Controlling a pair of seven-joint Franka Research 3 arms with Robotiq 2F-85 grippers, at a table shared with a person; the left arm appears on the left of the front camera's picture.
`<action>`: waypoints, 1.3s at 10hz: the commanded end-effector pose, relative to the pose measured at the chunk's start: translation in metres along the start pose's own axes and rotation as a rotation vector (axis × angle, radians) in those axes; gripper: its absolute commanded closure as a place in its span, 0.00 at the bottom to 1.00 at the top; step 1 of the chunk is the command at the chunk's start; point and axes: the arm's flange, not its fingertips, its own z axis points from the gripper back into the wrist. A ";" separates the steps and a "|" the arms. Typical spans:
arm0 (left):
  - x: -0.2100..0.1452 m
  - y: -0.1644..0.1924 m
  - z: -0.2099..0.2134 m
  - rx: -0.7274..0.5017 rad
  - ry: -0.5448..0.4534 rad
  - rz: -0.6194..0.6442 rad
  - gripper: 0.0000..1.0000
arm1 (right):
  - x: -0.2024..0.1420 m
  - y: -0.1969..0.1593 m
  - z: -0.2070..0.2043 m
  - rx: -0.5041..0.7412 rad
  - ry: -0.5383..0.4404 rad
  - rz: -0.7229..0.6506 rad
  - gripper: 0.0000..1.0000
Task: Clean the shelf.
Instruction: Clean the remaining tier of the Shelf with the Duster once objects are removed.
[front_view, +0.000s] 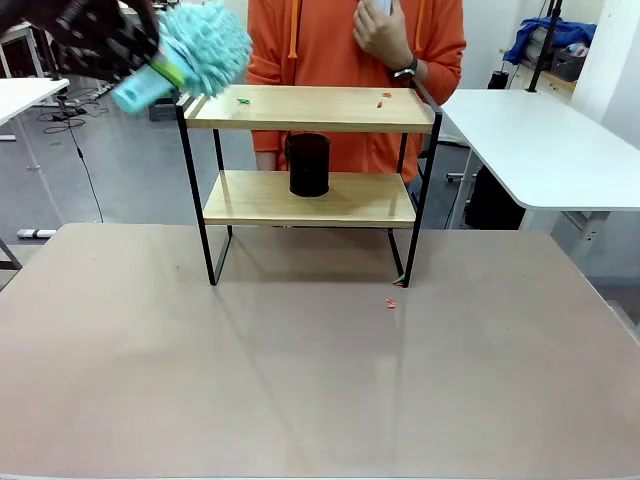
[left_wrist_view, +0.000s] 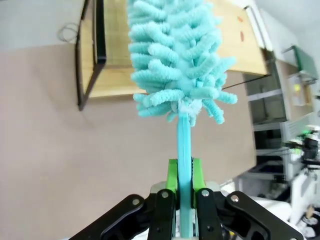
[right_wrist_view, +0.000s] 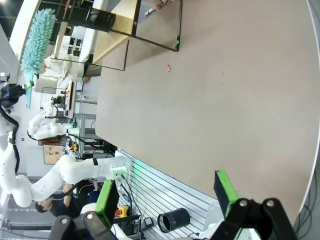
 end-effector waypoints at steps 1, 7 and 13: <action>0.014 -0.013 -0.015 0.091 0.019 0.043 0.88 | 0.002 0.001 -0.001 0.026 -0.021 0.024 0.00; 0.022 -0.017 -0.048 0.112 0.059 0.079 0.88 | 0.002 0.001 -0.001 0.026 -0.021 0.024 0.00; 0.022 -0.075 -0.098 0.037 0.147 -0.014 0.88 | 0.002 0.001 -0.001 0.026 -0.021 0.024 0.00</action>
